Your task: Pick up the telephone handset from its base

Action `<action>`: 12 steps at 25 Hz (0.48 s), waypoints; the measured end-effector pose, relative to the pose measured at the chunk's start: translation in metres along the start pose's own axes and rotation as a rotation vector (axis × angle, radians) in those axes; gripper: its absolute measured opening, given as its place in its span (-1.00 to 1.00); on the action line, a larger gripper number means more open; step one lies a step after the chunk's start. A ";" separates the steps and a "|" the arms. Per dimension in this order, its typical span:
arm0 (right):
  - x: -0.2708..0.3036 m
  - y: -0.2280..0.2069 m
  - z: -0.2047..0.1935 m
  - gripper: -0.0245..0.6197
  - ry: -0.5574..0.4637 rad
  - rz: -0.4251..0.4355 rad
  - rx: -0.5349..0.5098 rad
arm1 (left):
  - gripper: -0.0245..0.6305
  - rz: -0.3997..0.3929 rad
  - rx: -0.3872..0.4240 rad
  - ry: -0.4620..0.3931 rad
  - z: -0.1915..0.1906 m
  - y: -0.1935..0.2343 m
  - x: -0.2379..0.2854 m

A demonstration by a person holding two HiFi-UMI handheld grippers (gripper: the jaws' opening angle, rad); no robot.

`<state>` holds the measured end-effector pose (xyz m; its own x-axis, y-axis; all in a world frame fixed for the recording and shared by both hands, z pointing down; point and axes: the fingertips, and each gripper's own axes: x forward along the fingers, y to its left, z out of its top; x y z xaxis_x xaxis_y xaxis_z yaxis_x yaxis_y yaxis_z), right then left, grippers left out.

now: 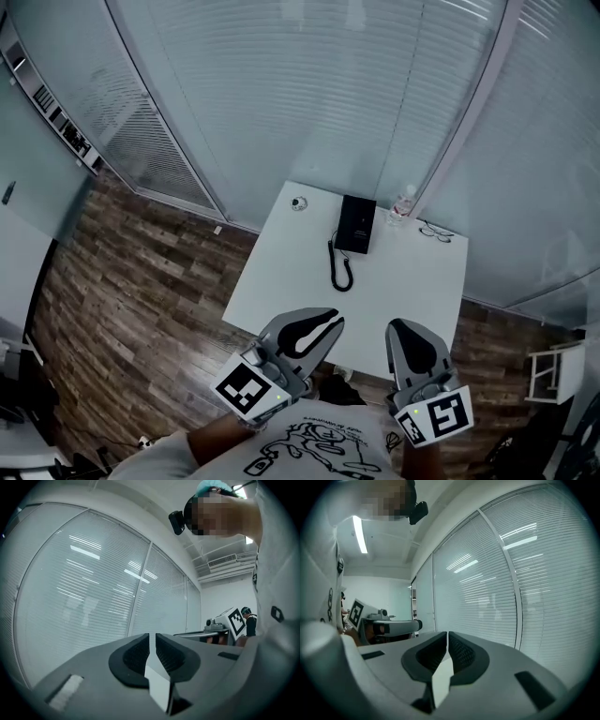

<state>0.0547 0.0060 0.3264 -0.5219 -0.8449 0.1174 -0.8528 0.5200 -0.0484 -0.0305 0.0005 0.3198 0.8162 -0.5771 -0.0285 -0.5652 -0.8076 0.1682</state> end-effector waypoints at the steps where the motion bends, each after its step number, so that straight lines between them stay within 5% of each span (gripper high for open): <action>1: 0.000 -0.010 0.003 -0.89 -0.001 -0.002 -0.001 | -0.80 -0.002 -0.004 -0.008 0.004 -0.001 0.011; 12: 0.004 -0.099 0.010 -0.89 -0.017 0.010 0.006 | -0.80 0.003 0.014 -0.016 0.008 -0.005 0.103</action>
<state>0.1365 -0.0500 0.3215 -0.5302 -0.8420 0.1000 -0.8479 0.5273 -0.0555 0.0550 -0.0556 0.3084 0.8126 -0.5812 -0.0433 -0.5693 -0.8074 0.1548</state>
